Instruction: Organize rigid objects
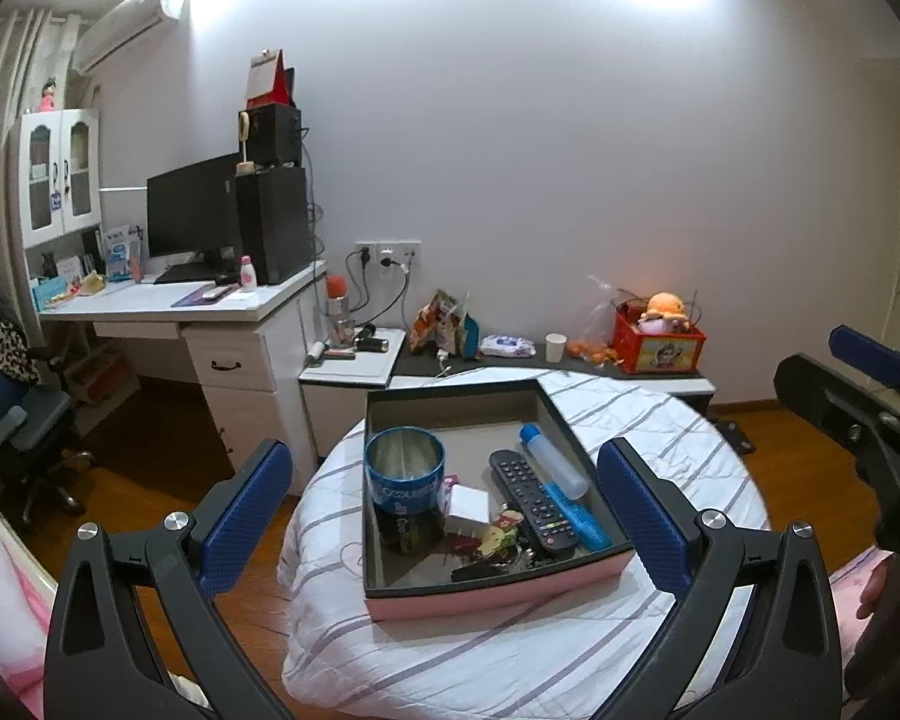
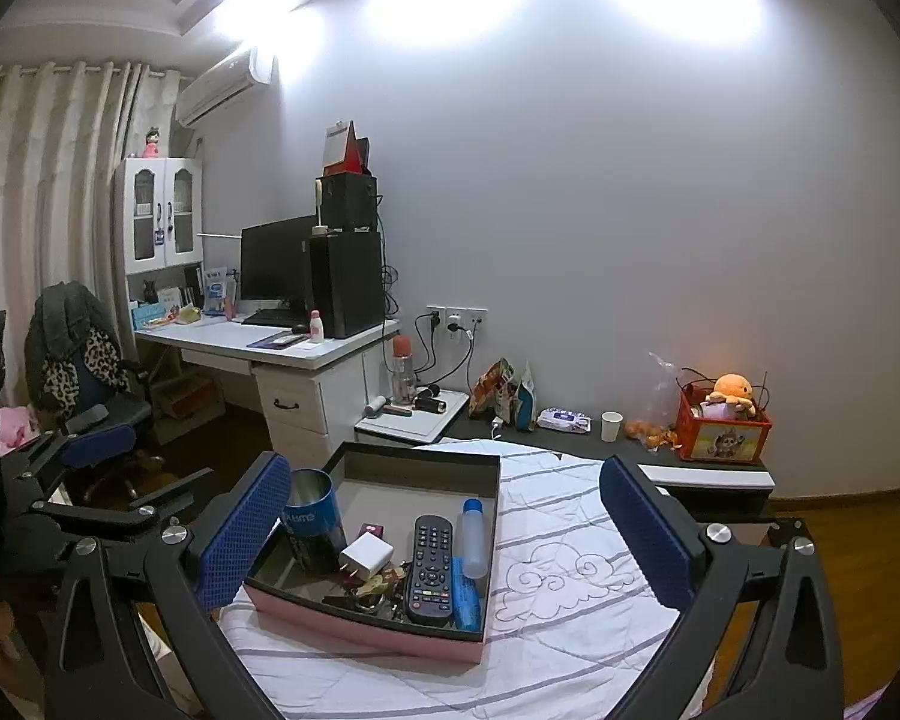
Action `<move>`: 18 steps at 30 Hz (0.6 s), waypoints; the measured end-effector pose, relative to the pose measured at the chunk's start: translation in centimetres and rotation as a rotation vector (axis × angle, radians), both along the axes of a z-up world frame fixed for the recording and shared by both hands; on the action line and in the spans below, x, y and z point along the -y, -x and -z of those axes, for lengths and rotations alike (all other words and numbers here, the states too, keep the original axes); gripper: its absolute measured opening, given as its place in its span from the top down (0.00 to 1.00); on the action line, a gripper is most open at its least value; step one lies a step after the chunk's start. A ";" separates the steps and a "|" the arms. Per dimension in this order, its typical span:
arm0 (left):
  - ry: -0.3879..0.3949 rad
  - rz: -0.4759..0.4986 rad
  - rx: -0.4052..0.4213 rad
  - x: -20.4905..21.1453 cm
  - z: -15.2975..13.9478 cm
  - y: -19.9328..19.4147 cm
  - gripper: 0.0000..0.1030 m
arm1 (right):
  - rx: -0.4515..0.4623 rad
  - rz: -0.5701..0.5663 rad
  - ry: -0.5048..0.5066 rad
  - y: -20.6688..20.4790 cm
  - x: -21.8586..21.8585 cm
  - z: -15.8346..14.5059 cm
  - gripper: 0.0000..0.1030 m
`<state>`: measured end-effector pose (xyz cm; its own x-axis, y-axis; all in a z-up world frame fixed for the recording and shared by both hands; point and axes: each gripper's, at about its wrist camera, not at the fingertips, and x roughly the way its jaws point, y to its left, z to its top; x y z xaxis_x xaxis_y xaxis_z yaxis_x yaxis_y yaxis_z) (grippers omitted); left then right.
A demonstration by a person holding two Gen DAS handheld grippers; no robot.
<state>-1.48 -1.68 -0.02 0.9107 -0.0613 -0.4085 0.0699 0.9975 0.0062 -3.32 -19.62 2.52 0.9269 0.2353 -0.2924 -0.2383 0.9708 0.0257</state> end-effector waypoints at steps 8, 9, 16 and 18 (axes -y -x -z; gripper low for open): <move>-0.040 -0.151 0.036 -0.7 0.1 0.0 0.00 | 0.009 -0.024 -0.022 -0.6 0.5 0.4 0.00; -0.042 -0.164 0.039 -0.9 0.1 0.0 0.00 | 0.015 -0.025 -0.027 -0.6 0.5 0.4 0.00; -0.027 -0.171 0.023 -1.8 0.3 -0.2 0.00 | 0.051 -0.036 -0.045 -0.3 0.2 0.9 0.00; -0.030 -0.178 0.021 -1.9 0.5 -0.2 0.00 | 0.053 -0.041 -0.043 -0.5 0.1 1.0 0.00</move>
<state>-1.29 0.19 -0.49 0.9144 0.1136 -0.3884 -0.1083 0.9935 0.0355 -2.84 -19.70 1.52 0.9300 0.2852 -0.2320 -0.2805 0.9583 0.0539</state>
